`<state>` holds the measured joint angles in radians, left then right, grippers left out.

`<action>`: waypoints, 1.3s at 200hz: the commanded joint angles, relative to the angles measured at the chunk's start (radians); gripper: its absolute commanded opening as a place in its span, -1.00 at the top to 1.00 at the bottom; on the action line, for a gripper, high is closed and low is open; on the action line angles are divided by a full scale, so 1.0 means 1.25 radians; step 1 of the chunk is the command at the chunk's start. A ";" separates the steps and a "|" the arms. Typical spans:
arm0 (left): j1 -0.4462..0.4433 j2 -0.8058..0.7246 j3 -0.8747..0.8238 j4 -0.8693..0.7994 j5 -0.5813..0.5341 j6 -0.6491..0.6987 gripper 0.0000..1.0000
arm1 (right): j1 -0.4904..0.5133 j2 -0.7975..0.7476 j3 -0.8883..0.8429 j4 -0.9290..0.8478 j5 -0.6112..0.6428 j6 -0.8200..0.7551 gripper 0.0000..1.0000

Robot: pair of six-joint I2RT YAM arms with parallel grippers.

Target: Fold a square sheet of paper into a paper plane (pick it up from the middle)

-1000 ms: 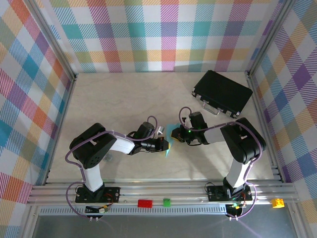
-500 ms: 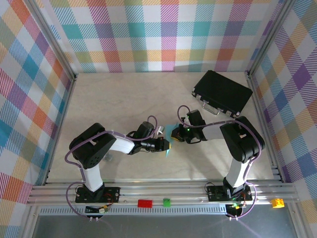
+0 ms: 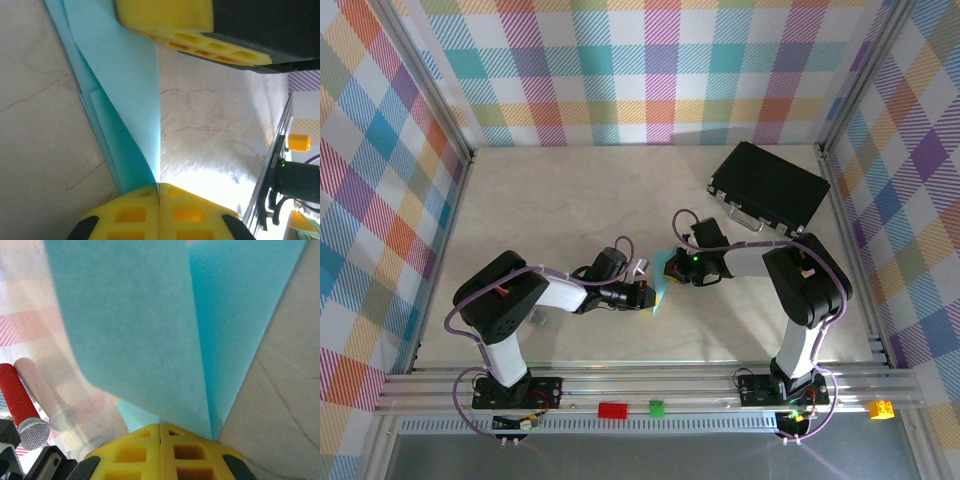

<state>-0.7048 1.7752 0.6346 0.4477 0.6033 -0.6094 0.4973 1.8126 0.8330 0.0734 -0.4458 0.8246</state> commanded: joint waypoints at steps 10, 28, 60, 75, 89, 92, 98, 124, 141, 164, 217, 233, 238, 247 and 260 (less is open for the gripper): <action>-0.001 -0.008 -0.017 -0.135 0.059 0.040 0.98 | 0.011 0.050 0.002 -0.119 0.111 -0.017 0.88; -0.001 -0.010 -0.016 -0.150 0.059 0.046 0.90 | 0.013 0.048 0.006 -0.131 0.123 -0.017 0.89; -0.001 -0.058 -0.032 -0.169 0.030 0.042 0.66 | 0.015 0.046 0.012 -0.146 0.133 -0.018 0.89; -0.002 -0.102 -0.038 -0.188 0.006 0.042 0.53 | 0.015 0.044 0.015 -0.151 0.134 -0.021 0.89; -0.001 -0.149 -0.040 -0.211 -0.034 0.039 0.47 | 0.017 0.042 0.017 -0.154 0.136 -0.022 0.89; 0.000 -0.160 -0.042 -0.215 -0.040 0.037 0.46 | 0.017 0.042 0.017 -0.155 0.136 -0.022 0.89; -0.001 -0.180 -0.042 -0.222 -0.061 0.033 0.46 | 0.017 0.041 0.018 -0.158 0.136 -0.022 0.90; 0.004 -0.232 -0.030 -0.219 -0.118 0.002 0.73 | 0.019 0.040 0.016 -0.160 0.137 -0.024 0.89; 0.007 -0.215 -0.003 -0.182 -0.102 -0.016 0.85 | 0.019 0.038 0.013 -0.160 0.138 -0.022 0.89; 0.007 -0.139 0.079 -0.167 -0.043 -0.022 0.99 | 0.021 0.039 0.010 -0.158 0.137 -0.020 0.89; 0.008 0.000 0.184 -0.151 0.017 -0.028 1.00 | 0.021 0.039 0.009 -0.156 0.131 -0.014 0.89; 0.007 0.021 0.201 -0.151 0.037 -0.025 1.00 | 0.022 0.040 0.009 -0.155 0.128 -0.012 0.90; 0.007 0.028 0.205 -0.154 0.042 -0.022 1.00 | 0.021 0.040 0.009 -0.153 0.128 -0.011 0.90; 0.007 0.037 0.214 -0.165 0.043 -0.014 1.00 | 0.022 0.040 0.009 -0.151 0.128 -0.009 0.89; 0.007 0.049 0.229 -0.197 0.038 0.005 1.00 | 0.022 0.042 0.009 -0.148 0.125 -0.008 0.90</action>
<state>-0.7044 1.8130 0.8745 0.2367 0.6159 -0.6369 0.5217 1.8149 0.8768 -0.0055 -0.3969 0.8215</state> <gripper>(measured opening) 0.049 0.059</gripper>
